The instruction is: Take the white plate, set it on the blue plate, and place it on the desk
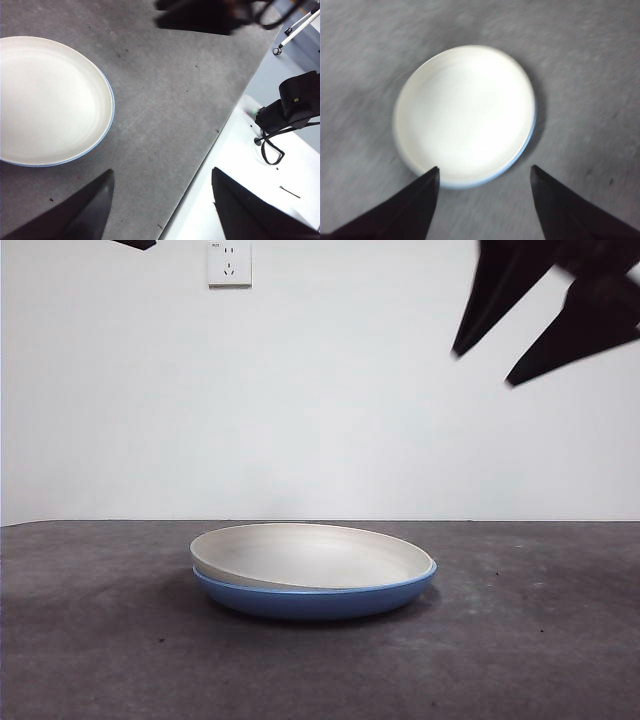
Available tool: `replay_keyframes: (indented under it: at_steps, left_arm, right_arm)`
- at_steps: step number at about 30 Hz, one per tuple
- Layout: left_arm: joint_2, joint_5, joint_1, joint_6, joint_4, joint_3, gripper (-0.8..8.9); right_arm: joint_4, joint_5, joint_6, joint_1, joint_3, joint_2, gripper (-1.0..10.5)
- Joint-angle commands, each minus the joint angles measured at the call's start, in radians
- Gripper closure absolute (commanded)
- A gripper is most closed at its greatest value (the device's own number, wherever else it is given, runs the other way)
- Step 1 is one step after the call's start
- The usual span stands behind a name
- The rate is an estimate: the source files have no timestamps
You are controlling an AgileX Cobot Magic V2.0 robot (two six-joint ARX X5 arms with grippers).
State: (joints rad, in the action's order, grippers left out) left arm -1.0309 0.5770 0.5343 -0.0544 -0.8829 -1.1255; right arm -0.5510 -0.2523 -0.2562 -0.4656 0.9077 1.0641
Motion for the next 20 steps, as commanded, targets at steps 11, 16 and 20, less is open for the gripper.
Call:
replay_keyframes:
  at_steps: [11,16,20]
  left_arm:
    - [-0.008,0.007,0.005,-0.005,0.007,-0.008,5.02]
    - [-0.008,0.007,0.005,-0.005,0.008,-0.008,5.02]
    - [-0.008,0.007,0.005,-0.005,0.008,-0.008,5.02]
  right_arm:
    - [-0.326,-0.143,0.096,-0.029,0.016,-0.235,6.6]
    - [-0.333,-0.141,0.100,-0.030,0.016,-0.270,6.6]
    - [-0.333,-0.140,0.100,-0.030,0.016,-0.269,6.6]
